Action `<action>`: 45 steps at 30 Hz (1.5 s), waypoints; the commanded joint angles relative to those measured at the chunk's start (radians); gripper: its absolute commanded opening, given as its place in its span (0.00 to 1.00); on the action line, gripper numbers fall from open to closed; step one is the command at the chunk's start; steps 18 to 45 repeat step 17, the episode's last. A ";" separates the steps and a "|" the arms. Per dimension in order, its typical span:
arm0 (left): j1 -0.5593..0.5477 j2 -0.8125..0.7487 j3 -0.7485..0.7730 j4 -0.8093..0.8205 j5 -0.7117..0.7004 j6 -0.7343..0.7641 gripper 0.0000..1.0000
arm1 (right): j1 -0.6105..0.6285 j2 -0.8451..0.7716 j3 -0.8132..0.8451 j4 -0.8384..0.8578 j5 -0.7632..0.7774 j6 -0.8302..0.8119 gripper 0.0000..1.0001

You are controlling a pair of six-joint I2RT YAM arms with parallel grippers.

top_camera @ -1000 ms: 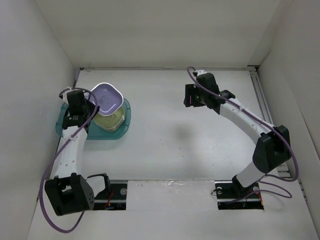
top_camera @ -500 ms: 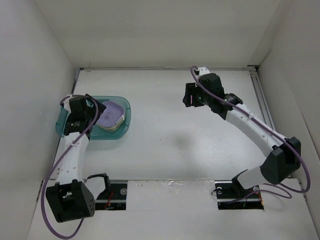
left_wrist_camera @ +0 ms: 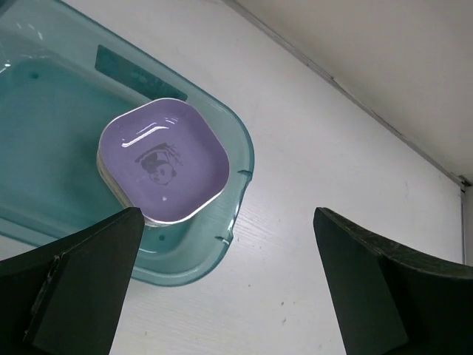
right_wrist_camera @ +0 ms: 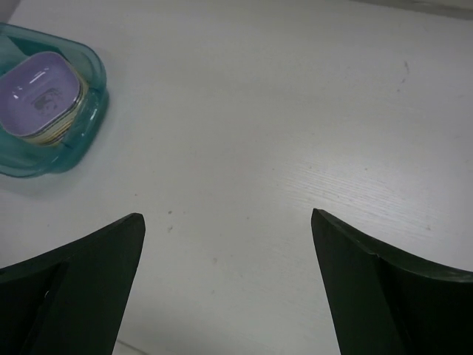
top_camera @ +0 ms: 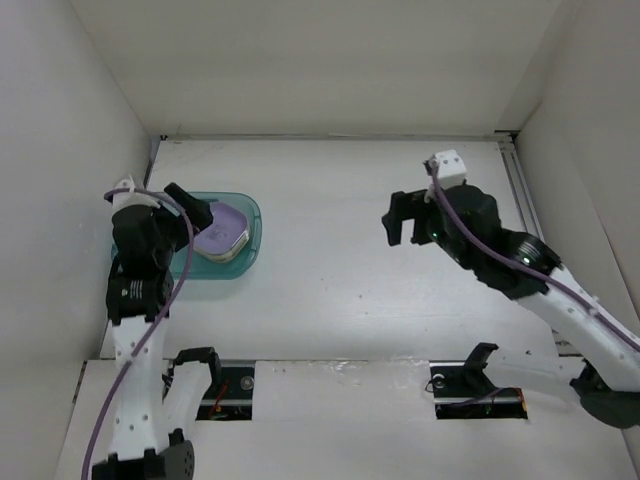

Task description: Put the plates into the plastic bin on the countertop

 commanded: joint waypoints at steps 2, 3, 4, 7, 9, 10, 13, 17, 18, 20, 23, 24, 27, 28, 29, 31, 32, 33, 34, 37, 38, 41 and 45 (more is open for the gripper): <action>0.001 -0.184 -0.017 -0.089 0.048 0.097 1.00 | 0.064 -0.202 0.038 -0.216 0.175 0.060 1.00; 0.001 -0.268 -0.060 -0.089 0.048 0.097 1.00 | 0.064 -0.235 0.028 -0.234 0.175 0.060 1.00; 0.001 -0.309 -0.074 -0.054 0.063 0.080 1.00 | 0.064 -0.303 0.028 -0.268 0.175 0.060 1.00; 0.001 -0.409 -0.083 -0.023 0.070 0.090 1.00 | 0.064 -0.442 0.005 -0.293 0.185 0.049 1.00; 0.001 -0.409 -0.083 -0.023 0.060 0.090 1.00 | 0.064 -0.506 0.005 -0.303 0.185 0.038 1.00; 0.001 -0.409 -0.083 -0.032 0.060 0.090 1.00 | 0.064 -0.533 0.005 -0.317 0.185 0.038 1.00; 0.001 -0.409 -0.083 -0.033 0.069 0.090 1.00 | 0.064 -0.625 -0.005 -0.337 0.164 0.038 1.00; 0.001 -0.400 -0.083 -0.033 0.082 0.090 1.00 | 0.064 -0.648 -0.015 -0.375 0.164 0.038 1.00; 0.001 -0.400 -0.083 -0.033 0.082 0.090 1.00 | 0.064 -0.648 -0.015 -0.375 0.164 0.038 1.00; 0.001 -0.400 -0.083 -0.033 0.082 0.090 1.00 | 0.064 -0.648 -0.015 -0.375 0.164 0.038 1.00; 0.001 -0.400 -0.083 -0.033 0.082 0.090 1.00 | 0.064 -0.648 -0.015 -0.375 0.164 0.038 1.00; 0.001 -0.400 -0.083 -0.033 0.082 0.090 1.00 | 0.064 -0.648 -0.015 -0.375 0.164 0.038 1.00; 0.001 -0.400 -0.083 -0.033 0.082 0.090 1.00 | 0.064 -0.648 -0.015 -0.375 0.164 0.038 1.00; 0.001 -0.400 -0.083 -0.033 0.082 0.090 1.00 | 0.064 -0.648 -0.015 -0.375 0.164 0.038 1.00; 0.001 -0.400 -0.083 -0.033 0.082 0.090 1.00 | 0.064 -0.648 -0.015 -0.375 0.164 0.038 1.00; 0.001 -0.400 -0.083 -0.033 0.082 0.090 1.00 | 0.064 -0.648 -0.015 -0.375 0.164 0.038 1.00; 0.001 -0.400 -0.083 -0.033 0.082 0.090 1.00 | 0.064 -0.648 -0.015 -0.375 0.164 0.038 1.00; 0.001 -0.400 -0.083 -0.033 0.082 0.090 1.00 | 0.064 -0.648 -0.015 -0.375 0.164 0.038 1.00; 0.001 -0.400 -0.083 -0.033 0.082 0.090 1.00 | 0.064 -0.648 -0.015 -0.375 0.164 0.038 1.00; 0.001 -0.400 -0.083 -0.033 0.082 0.090 1.00 | 0.064 -0.648 -0.015 -0.375 0.164 0.038 1.00; 0.001 -0.400 -0.083 -0.033 0.082 0.090 1.00 | 0.064 -0.648 -0.015 -0.375 0.164 0.038 1.00; 0.001 -0.400 -0.083 -0.033 0.082 0.090 1.00 | 0.064 -0.648 -0.015 -0.375 0.164 0.038 1.00; 0.001 -0.400 -0.083 -0.033 0.082 0.090 1.00 | 0.064 -0.648 -0.015 -0.375 0.164 0.038 1.00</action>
